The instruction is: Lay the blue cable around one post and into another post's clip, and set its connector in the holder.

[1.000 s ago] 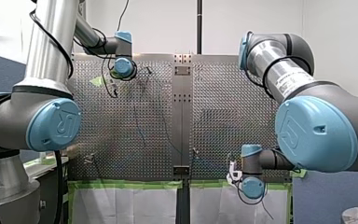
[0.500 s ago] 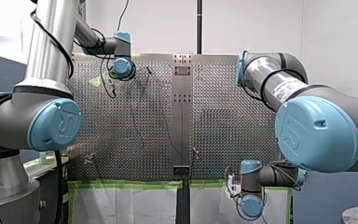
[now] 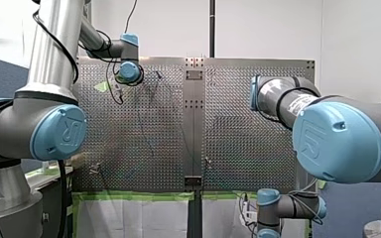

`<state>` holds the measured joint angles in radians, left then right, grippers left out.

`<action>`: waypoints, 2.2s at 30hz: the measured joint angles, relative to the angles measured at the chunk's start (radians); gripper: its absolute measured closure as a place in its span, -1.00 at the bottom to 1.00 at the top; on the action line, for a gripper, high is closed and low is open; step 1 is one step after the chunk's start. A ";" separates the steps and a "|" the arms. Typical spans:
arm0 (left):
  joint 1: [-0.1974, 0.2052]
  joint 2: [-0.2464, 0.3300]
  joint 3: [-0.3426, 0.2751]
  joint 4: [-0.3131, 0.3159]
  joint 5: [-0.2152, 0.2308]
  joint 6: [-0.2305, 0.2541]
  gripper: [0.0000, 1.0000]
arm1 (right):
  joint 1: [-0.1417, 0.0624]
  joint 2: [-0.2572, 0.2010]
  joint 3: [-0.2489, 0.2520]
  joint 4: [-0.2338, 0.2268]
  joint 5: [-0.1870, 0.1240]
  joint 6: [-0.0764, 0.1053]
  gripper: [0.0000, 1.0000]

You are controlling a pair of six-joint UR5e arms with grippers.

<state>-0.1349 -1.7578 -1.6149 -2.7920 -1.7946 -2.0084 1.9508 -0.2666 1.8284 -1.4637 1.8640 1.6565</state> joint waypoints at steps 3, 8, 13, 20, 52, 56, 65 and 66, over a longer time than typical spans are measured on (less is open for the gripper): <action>0.000 0.000 0.000 0.000 0.001 -0.001 -1.00 | -0.005 0.031 0.000 -0.027 -0.005 -0.007 0.64; 0.000 0.000 0.000 0.000 0.003 -0.001 -1.00 | -0.008 0.077 0.000 -0.016 -0.023 -0.022 0.64; 0.000 0.000 0.000 0.000 0.004 -0.001 -1.00 | -0.002 0.095 0.003 0.029 -0.038 -0.026 0.64; 0.001 0.000 0.000 0.000 0.002 -0.001 -1.00 | 0.009 0.039 0.003 0.096 -0.053 -0.024 0.64; -0.001 0.000 0.000 0.000 0.015 -0.033 -1.00 | -0.004 -0.268 -0.051 0.402 -0.131 -0.006 0.64; -0.001 0.000 0.000 0.000 0.017 -0.037 -1.00 | -0.012 -0.308 -0.062 0.443 -0.134 -0.012 0.64; -0.001 0.001 0.000 -0.001 0.017 -0.042 -1.00 | -0.023 -0.399 -0.046 0.533 -0.134 -0.013 0.64; -0.001 0.000 0.000 -0.001 0.017 -0.042 -1.00 | -0.025 -0.412 -0.036 0.547 -0.134 -0.011 0.64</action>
<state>-0.1356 -1.7573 -1.6149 -2.7933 -1.7777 -2.0506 1.9259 -0.6786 1.7922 -0.9169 1.7304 1.6457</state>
